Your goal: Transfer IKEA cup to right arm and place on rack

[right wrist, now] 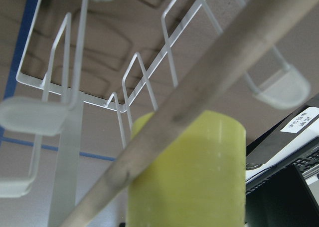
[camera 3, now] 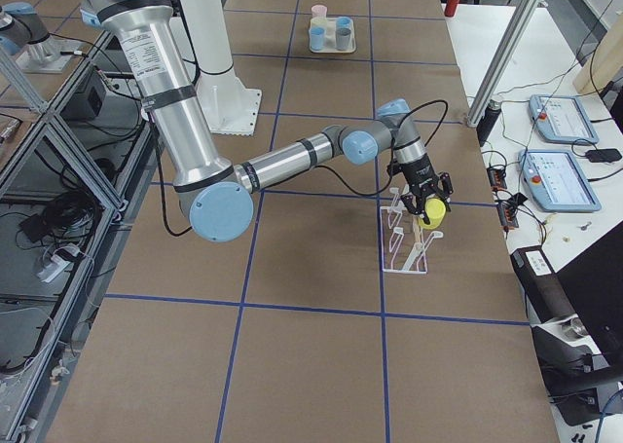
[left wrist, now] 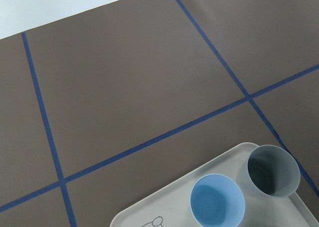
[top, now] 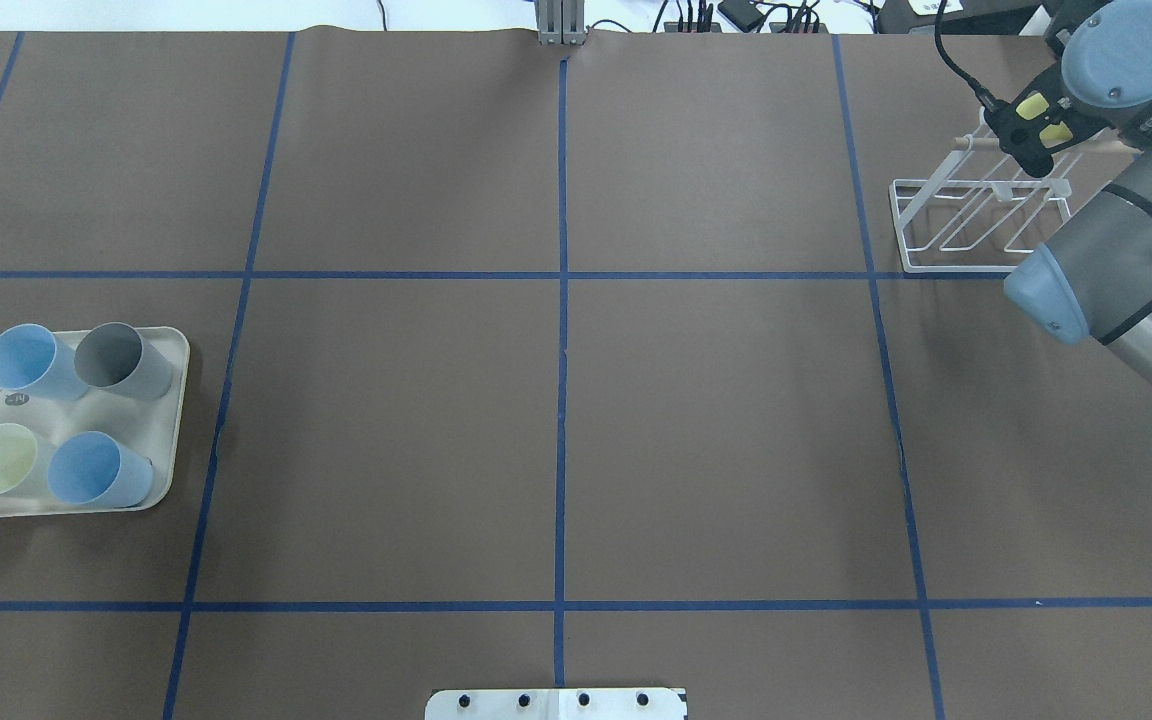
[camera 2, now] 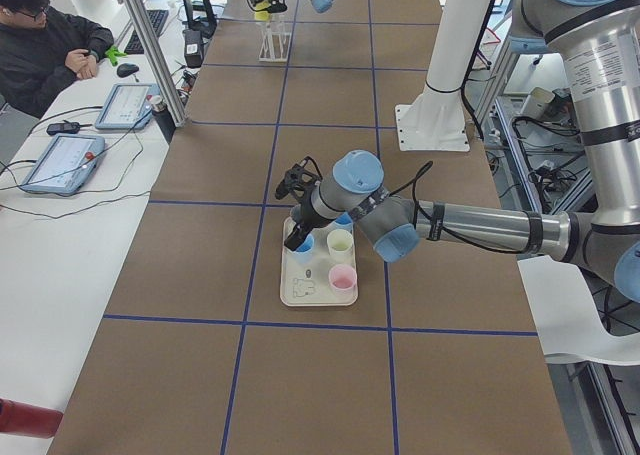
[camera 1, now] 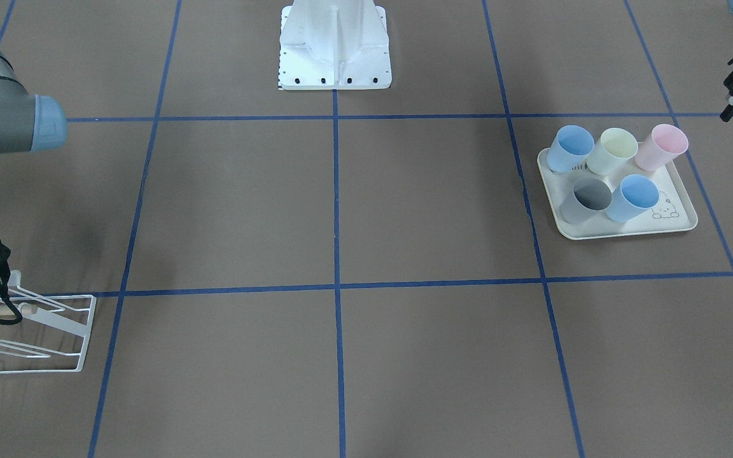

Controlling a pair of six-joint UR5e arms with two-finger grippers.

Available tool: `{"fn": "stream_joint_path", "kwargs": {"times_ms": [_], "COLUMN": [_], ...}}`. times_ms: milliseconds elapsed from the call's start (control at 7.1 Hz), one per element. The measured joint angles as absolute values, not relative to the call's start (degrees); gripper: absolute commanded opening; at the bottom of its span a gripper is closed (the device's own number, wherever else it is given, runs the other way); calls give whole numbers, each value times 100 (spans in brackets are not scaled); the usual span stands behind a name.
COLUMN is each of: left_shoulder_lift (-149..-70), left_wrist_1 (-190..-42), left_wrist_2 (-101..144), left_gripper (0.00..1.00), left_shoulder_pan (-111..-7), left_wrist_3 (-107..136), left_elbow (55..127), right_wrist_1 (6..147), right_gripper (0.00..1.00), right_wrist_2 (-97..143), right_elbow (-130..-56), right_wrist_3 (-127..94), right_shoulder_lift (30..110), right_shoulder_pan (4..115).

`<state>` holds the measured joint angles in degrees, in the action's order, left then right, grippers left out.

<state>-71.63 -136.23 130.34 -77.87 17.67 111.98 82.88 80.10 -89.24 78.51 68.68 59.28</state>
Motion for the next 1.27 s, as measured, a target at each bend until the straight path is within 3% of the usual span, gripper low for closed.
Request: {"fn": "stream_joint_path", "kwargs": {"times_ms": [141,704,1267], "left_shoulder_lift": [-7163,-7163,-7140], "left_wrist_1": [-13623,-13625,-13652], "left_wrist_2": [13036,13035,12954], "left_gripper": [100,100,100], "left_shoulder_pan": [-7787,-7787,-7779], "left_wrist_3": [1767,1767,1747], "left_elbow": [11197,11193,11142], "right_wrist_1": [8288,8290,8298], "right_gripper": [97,98,98], "right_wrist_2": [8000,8019,9363], "right_elbow": [-8926,-9038,-10074], "right_wrist_3": [7825,7424,4851], "right_shoulder_lift": [6865,6789,6708], "right_shoulder_pan": [5914,5843,5448]}}
